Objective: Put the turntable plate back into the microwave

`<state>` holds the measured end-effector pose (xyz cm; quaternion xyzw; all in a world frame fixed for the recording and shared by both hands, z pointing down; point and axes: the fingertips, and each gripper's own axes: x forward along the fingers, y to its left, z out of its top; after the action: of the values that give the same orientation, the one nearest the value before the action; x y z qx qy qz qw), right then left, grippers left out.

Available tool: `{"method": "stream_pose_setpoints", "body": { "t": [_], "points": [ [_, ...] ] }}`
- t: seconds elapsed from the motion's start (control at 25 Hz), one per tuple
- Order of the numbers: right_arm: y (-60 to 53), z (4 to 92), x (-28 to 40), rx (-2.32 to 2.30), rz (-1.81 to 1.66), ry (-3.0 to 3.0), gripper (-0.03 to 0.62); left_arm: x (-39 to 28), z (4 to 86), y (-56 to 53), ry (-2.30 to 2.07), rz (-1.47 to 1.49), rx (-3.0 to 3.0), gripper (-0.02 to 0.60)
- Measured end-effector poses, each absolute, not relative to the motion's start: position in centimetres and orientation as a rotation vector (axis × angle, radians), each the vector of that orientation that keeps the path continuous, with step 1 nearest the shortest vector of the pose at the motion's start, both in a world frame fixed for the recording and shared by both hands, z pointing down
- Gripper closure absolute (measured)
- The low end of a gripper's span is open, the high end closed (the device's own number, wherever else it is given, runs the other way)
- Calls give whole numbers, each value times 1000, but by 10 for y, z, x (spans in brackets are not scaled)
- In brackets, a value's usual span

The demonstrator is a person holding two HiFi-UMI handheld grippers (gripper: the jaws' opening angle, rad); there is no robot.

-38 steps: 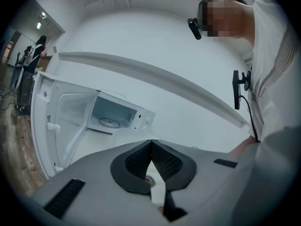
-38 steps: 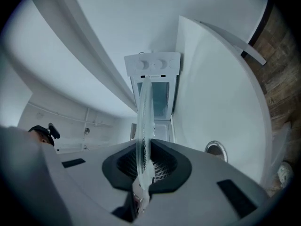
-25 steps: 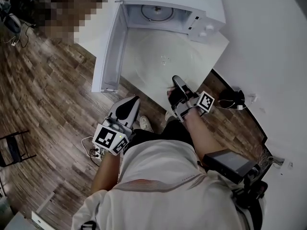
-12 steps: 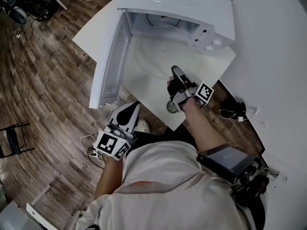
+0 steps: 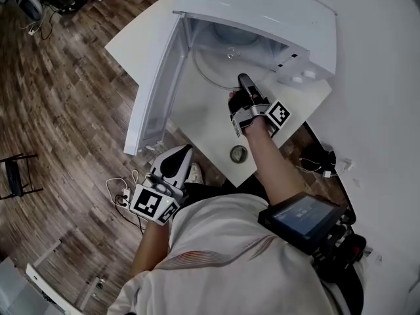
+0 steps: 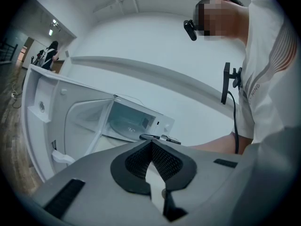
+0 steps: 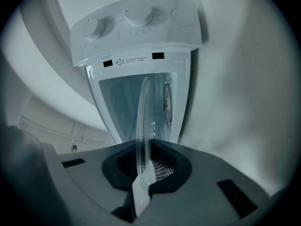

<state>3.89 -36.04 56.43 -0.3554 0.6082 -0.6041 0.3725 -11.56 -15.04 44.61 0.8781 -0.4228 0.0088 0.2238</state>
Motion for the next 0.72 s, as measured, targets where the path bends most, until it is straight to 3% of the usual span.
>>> {"method": "stream_pose_setpoints", "body": {
  "t": [0.72],
  "points": [
    [-448,589,33,-1071,-1461,1432,566,-142,465,-146,-1231,-13,2312,571]
  ]
}}
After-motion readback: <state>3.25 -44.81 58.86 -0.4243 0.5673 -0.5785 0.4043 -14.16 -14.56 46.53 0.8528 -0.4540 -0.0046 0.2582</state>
